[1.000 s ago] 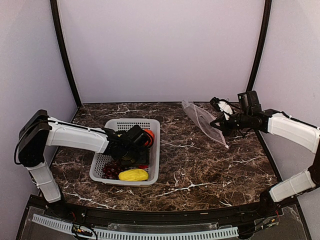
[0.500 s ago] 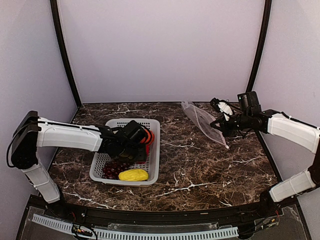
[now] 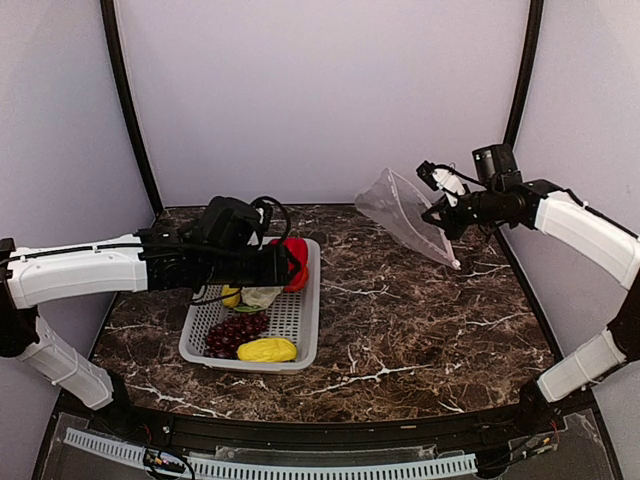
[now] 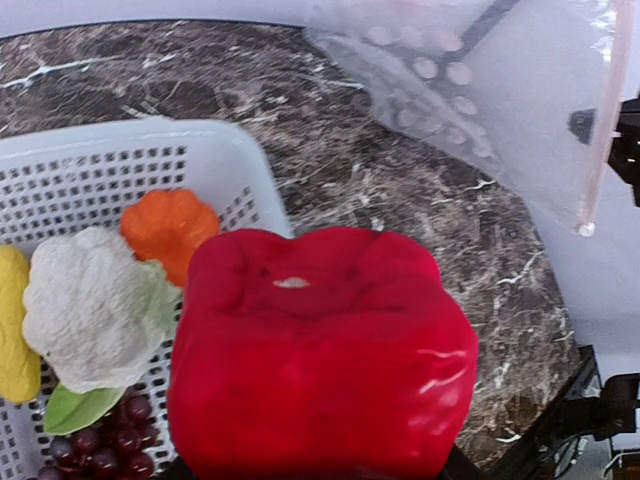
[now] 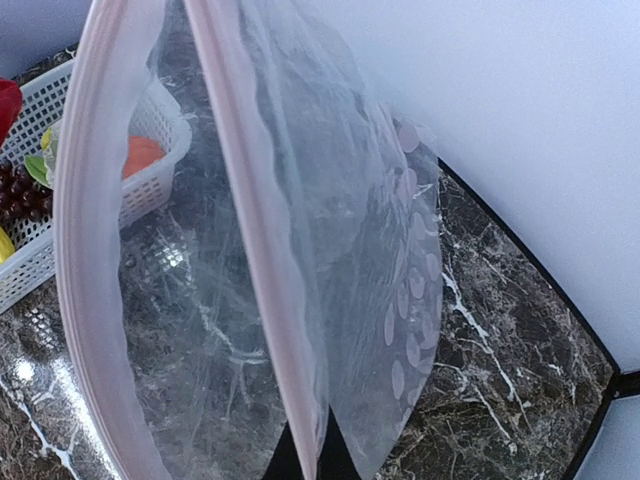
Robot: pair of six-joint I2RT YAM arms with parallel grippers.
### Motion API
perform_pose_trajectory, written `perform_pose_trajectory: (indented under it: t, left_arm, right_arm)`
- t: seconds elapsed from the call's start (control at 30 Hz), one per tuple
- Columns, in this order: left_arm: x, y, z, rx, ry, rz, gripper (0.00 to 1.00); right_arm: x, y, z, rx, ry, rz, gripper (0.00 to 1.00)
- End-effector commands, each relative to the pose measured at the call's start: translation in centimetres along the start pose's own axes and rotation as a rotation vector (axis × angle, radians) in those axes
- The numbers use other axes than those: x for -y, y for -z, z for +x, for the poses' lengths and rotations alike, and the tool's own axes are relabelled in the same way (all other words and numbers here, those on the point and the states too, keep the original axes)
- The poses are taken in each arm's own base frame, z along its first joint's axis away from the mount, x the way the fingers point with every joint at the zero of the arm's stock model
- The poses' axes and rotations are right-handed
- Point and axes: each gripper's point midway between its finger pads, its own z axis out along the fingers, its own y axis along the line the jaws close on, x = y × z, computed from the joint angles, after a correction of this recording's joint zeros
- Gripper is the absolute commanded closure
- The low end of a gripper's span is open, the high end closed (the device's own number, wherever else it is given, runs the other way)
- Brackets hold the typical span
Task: Place the food in the zip-top bag and seal the zipper
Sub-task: Pick up the fake vegetable from the bin, then place the fake vegetable in the zipper food storage bag.
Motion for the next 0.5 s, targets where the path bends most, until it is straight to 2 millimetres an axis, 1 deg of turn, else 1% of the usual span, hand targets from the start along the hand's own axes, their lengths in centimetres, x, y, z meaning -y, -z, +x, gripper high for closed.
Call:
perform_pose_trajectory:
  t: [0.0, 0.03, 0.07, 0.1, 0.13, 0.17, 0.2, 0.23, 0.27, 0.3, 0.33, 0.37, 0.47]
  left_arm:
    - [7.5, 2.3, -2.7, 0.054, -0.056, 0.237, 0.64]
    - [8.4, 2.1, -2.6, 0.05, -0.071, 0.261, 0.64]
    - [10.6, 2.9, -3.1, 0.063, -0.096, 0.34, 0.64]
    - [11.6, 2.5, -2.8, 0.054, -0.113, 0.37, 0.64]
    - [13.7, 3.3, -3.2, 0.059, -0.134, 0.447, 0.64]
    - [14.8, 3.0, -2.9, 0.051, -0.147, 0.483, 0.64]
    - [16.1, 3.6, -3.2, 0.048, -0.16, 0.534, 0.64]
    - [17.3, 3.6, -3.6, 0.056, -0.164, 0.567, 0.64]
    - [18.1, 3.7, -3.3, 0.042, -0.173, 0.604, 0.64]
    - [19.2, 3.7, -3.8, 0.062, -0.173, 0.644, 0.64]
    - [20.0, 4.0, -3.7, 0.052, -0.175, 0.69, 0.64]
    - [21.1, 4.2, -4.0, 0.06, -0.176, 0.738, 0.64]
    - [22.6, 3.8, -4.6, 0.071, -0.171, 0.79, 0.64]
  right_arm:
    - [0.1, 0.1, -0.9, -0.068, 0.002, 0.006, 1.0]
    - [0.1, 0.1, -1.4, -0.072, 0.009, 0.005, 1.0]
    - [0.1, 0.1, -1.7, -0.078, 0.017, 0.011, 1.0]
    - [0.2, 0.1, -2.0, -0.086, 0.026, 0.015, 1.0]
    - [0.1, 0.0, -2.2, -0.094, 0.036, 0.019, 1.0]
    - [0.1, -0.2, -2.4, -0.1, 0.046, 0.022, 1.0]
    - [0.0, -0.3, -2.5, -0.109, 0.051, 0.021, 1.0]
    - [-0.2, -0.6, -2.6, -0.118, 0.053, 0.017, 1.0]
    - [-0.5, -0.8, -2.7, -0.125, 0.055, 0.009, 1.0]
    - [-0.9, -1.2, -2.7, -0.135, 0.054, -0.003, 1.0]
    - [-1.2, -1.5, -2.8, -0.143, 0.054, -0.013, 1.0]
    - [-1.4, -1.8, -2.8, -0.151, 0.053, -0.019, 1.0]
    - [-1.9, -2.6, -2.8, -0.166, 0.04, -0.037, 1.0]
